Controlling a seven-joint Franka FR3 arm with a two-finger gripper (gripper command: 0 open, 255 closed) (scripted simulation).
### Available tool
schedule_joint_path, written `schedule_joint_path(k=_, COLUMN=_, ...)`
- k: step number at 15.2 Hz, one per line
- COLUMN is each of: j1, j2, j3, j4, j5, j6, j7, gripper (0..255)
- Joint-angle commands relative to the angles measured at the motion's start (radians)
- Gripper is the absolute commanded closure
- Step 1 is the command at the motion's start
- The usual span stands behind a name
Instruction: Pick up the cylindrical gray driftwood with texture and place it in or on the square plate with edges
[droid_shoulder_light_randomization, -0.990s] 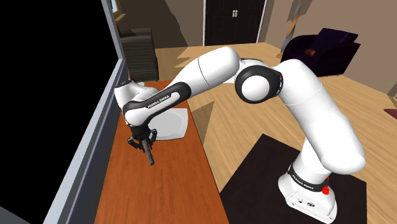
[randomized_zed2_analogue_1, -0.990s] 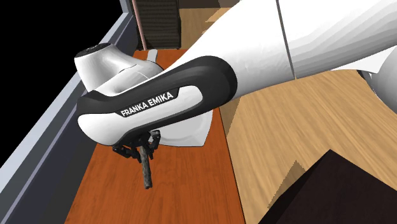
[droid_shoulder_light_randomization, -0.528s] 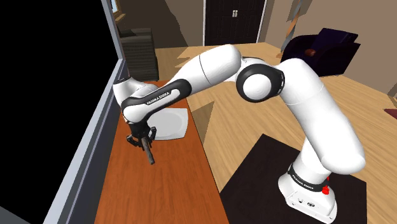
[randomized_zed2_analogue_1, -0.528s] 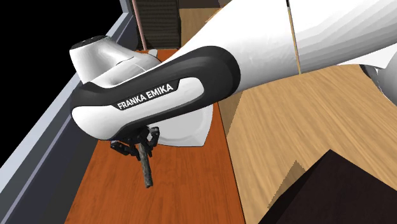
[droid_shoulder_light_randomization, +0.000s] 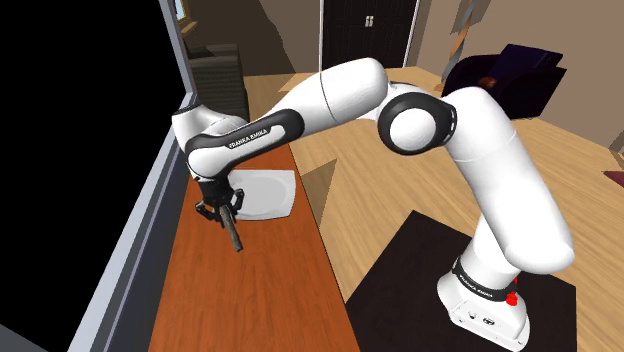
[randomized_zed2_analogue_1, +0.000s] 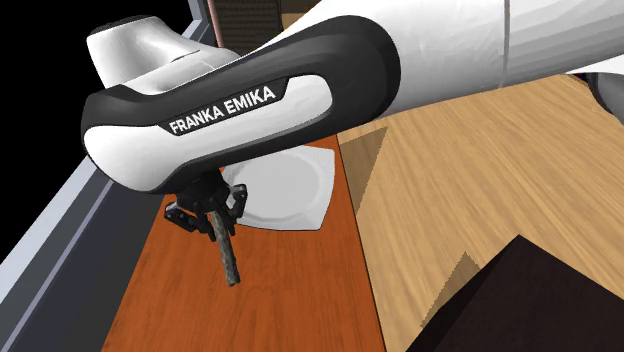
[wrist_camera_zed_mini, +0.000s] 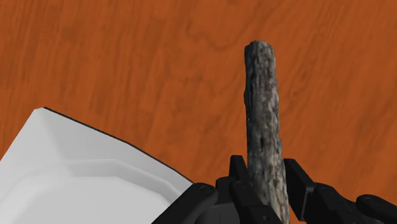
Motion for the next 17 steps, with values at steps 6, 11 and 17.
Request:
schedule_joint_path(k=6, j1=0.000, j2=-0.032, j3=0.005, j4=0.041, j5=0.007, j6=-0.073, j7=-0.001, gripper=255)
schedule_joint_path(k=11, j1=-0.044, j2=-0.033, j3=-0.006, j4=0.065, j5=0.008, j6=-0.099, j7=-0.056, gripper=255)
schedule_joint_path(k=17, j1=-0.125, j2=0.006, j3=-0.032, j4=0.139, j5=0.006, j6=-0.137, j7=-0.166, gripper=255)
